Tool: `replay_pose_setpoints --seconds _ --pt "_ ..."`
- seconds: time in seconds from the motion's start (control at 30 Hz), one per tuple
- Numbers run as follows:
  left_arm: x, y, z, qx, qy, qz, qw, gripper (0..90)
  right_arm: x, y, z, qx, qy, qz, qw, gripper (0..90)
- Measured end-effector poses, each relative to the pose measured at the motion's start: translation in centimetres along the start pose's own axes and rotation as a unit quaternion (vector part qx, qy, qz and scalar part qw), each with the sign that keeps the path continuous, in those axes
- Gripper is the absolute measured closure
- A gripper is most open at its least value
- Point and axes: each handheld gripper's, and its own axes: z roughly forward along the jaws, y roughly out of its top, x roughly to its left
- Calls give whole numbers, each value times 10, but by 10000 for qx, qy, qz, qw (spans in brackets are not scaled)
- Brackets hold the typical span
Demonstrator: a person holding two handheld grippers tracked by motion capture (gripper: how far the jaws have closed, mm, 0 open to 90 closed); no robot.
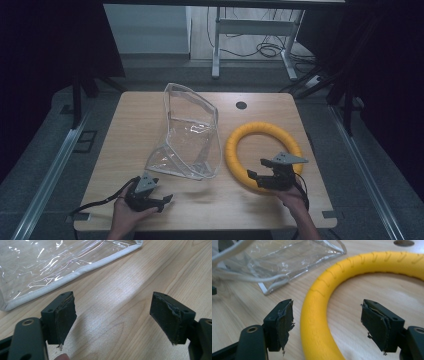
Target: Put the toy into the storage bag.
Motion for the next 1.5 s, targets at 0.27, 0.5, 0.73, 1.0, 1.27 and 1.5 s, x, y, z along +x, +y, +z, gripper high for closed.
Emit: replay_pose_setpoints --seconds 0.27,0.5,0.73,1.0,1.27,1.5 --pt "0 0 1 22 15 33 10000 207 -8 -2 -6 -88 -122 326 9994 289" --pt "0 0 1 19 13 27 10000 207 -8 -3 -6 -47 -159 198 9997 289" --pt "0 -1 2 37 2 21 10000 208 -8 -4 -5 -23 -137 206 9997 279" --pt "0 -1 2 32 0 17 10000 208 -9 -4 -6 -121 -254 127 9995 273" --pt "0 -1 3 51 -2 31 10000 207 -11 -4 -7 -88 -152 181 9997 294" --pt "0 -1 3 46 4 23 10000 207 -7 2 -9 -62 -76 153 9998 319"
